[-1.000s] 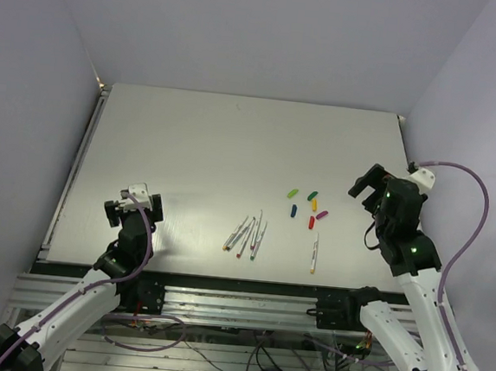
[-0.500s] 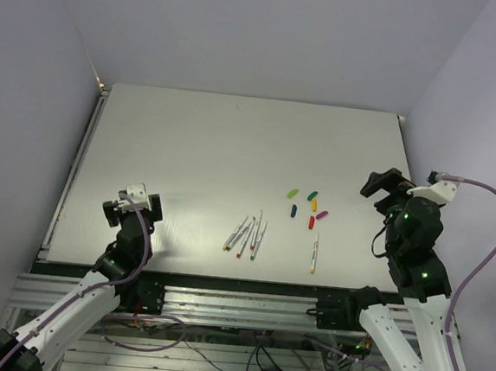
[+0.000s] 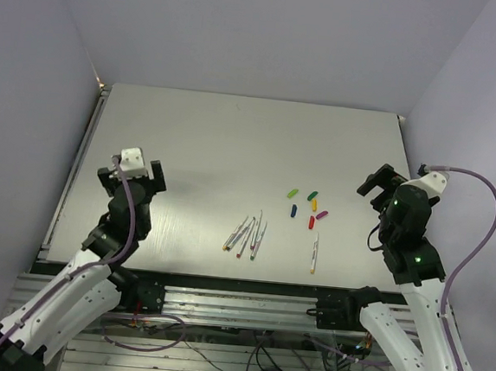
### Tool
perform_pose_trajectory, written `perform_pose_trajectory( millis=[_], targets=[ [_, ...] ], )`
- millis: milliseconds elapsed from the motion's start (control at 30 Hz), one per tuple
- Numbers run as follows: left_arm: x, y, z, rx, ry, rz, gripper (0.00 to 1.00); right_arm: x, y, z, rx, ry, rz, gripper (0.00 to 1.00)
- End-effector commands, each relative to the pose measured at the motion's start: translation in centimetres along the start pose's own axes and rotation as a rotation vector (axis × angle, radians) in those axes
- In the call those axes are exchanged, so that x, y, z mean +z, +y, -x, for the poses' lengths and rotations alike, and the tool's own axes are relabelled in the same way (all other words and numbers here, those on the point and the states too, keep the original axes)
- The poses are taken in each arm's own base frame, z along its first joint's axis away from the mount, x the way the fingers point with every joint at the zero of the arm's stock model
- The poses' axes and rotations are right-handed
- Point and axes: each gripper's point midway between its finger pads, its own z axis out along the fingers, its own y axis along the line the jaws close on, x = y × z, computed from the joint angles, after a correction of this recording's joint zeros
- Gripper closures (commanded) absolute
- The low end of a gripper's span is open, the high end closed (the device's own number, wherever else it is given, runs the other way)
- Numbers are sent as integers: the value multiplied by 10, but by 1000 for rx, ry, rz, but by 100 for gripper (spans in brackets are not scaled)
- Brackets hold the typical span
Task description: Insert the pens into the pen caps
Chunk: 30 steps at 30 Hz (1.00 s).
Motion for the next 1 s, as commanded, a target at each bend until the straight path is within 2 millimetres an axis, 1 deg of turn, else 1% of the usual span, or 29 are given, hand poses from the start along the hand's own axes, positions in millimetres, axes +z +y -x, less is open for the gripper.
perform_pose_trajectory(
  millis=[0, 33, 100, 167, 200, 267, 300, 367, 467, 533, 567, 633, 700, 833, 867, 967],
  targets=[
    [4, -35, 20, -9, 16, -158, 4, -2, 1, 7, 40, -17, 0, 0],
    [5, -37, 32, -69, -2, -147, 4, -3, 2, 9, 45, -25, 7, 0],
    [5, -36, 50, -255, 3, -99, 4, -5, 8, 12, 33, -42, 55, 0],
    [1, -36, 59, -345, 27, -83, 4, -7, 14, 12, 37, -44, 93, 0],
    [-2, -35, 61, -346, 47, -89, 4, -8, 14, 10, 56, -40, 93, 0],
    [-8, -36, 58, -367, 81, -107, 4, -9, 16, 8, 54, -43, 117, 0],
    [-13, -44, 61, -360, 79, -174, 4, -9, 17, 8, 52, -46, 130, 0],
    [-21, -49, 73, -381, 49, -250, 4, -11, 18, 7, 54, -44, 134, 0],
    [-32, -45, 90, -416, 34, -278, 4, -12, 23, 6, 19, -27, 167, 0],
    [-36, -54, 98, -362, 33, -340, 4, -12, 30, 3, -3, -12, 204, 0],
    [-36, -57, 97, -338, 63, -350, 4, -12, 31, 2, -5, -10, 213, 0],
    [-36, -62, 88, -301, 152, -344, 4, -12, 30, 2, 21, -16, 202, 0],
    [-34, -77, 74, -239, 216, -390, 4, -9, 21, 1, 68, -26, 151, 0],
    [-33, -98, 45, -265, 327, -430, 4, -3, 8, -1, 80, -25, 57, 0],
    [-33, -101, 42, -283, 333, -436, 4, -1, 5, -2, 67, -17, 36, 0],
    [-33, -105, 41, -298, 302, -464, 4, 5, 3, -8, 17, 18, 5, 0]
  ],
)
